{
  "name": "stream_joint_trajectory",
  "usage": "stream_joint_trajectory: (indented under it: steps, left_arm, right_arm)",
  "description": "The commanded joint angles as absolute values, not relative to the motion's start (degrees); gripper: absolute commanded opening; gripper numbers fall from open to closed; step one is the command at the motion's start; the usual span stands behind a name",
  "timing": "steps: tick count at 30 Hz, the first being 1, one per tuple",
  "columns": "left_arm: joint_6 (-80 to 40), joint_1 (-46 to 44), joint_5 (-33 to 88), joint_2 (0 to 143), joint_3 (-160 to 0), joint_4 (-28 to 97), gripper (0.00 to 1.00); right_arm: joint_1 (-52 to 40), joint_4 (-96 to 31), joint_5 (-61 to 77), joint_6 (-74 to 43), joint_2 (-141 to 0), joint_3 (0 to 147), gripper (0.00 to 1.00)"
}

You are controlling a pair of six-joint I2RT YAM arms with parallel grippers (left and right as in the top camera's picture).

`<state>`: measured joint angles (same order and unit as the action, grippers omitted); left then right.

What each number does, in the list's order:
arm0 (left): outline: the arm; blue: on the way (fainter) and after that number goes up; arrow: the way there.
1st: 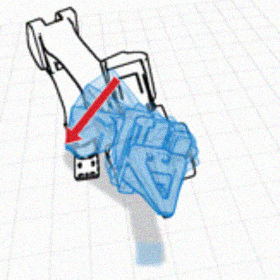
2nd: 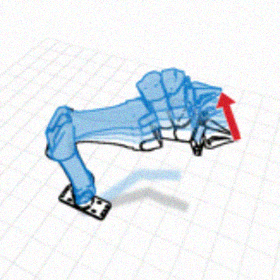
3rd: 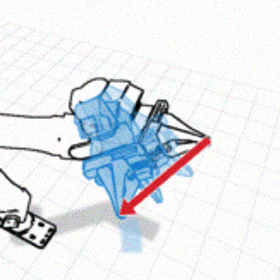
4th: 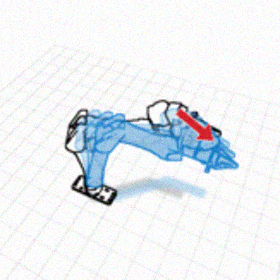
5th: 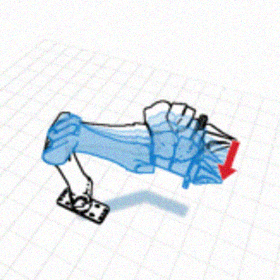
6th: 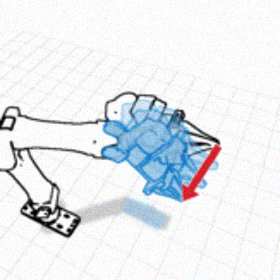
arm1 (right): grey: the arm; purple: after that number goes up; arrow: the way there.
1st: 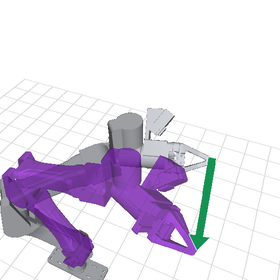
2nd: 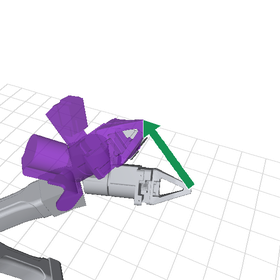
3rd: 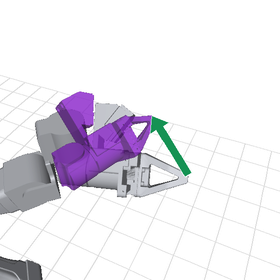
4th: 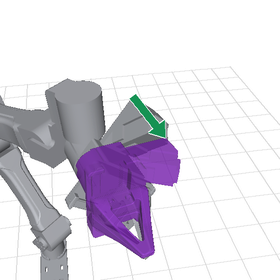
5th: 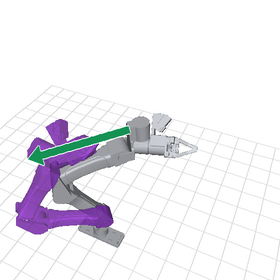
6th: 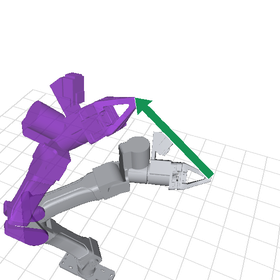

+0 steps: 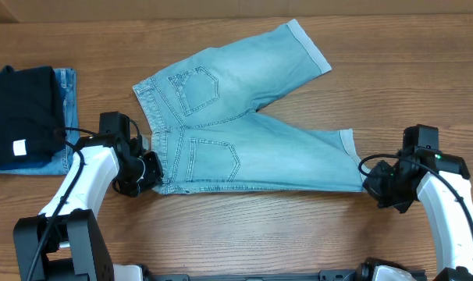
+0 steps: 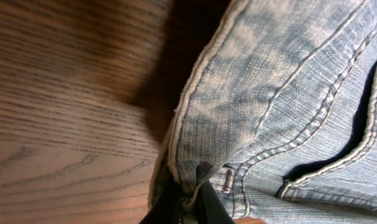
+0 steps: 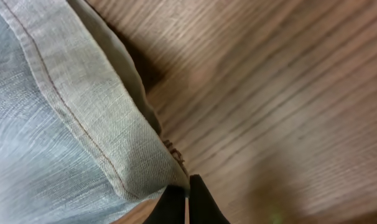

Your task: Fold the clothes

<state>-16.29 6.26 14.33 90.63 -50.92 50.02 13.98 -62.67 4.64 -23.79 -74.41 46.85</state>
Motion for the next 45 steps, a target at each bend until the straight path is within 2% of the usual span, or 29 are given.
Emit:
stream_joint_trajectory:
  steps: [1,6,9,17,26,31,34,38,45]
  left_arm:
    - [-15.6,6.8,8.0,89.8,-51.7,50.5,0.04]
    - [-15.6,6.8,7.3,88.6,-52.5,51.2,0.04]
    - [-15.4,6.8,7.5,82.5,-53.2,51.2,0.04]
    - [-15.5,6.8,7.5,64.4,-53.2,52.2,0.04]
    - [-17.2,6.8,7.5,57.9,-53.2,56.6,0.04]
    - [-19.0,6.8,6.7,51.3,-54.2,57.3,0.04]
    - [-21.3,6.8,2.3,47.4,-55.2,59.5,0.04]
    - [-22.4,6.8,0.3,46.5,-55.2,59.9,0.04]
    - [-25.8,6.8,-5.4,46.5,-55.2,54.4,0.04]
  right_arm:
    - [15.5,-62.7,-2.3,-25.6,-73.0,47.7,0.04]
    - [15.4,-62.7,0.5,-24.0,-72.9,47.7,0.04]
    - [14.6,-62.4,3.1,-22.5,-70.2,47.7,0.04]
    - [14.7,-62.8,3.1,-25.8,-52.2,47.7,0.04]
    - [14.7,-63.5,3.1,-26.5,-41.9,47.7,0.04]
    - [14.7,-60.4,3.1,-26.7,-41.5,47.8,0.04]
    - [14.7,-57.6,2.5,-26.6,-41.5,50.4,0.04]
    - [14.5,-52.7,3.5,-24.4,-42.2,53.9,0.04]
    - [13.1,-51.4,7.8,-17.2,-54.7,58.4,0.04]
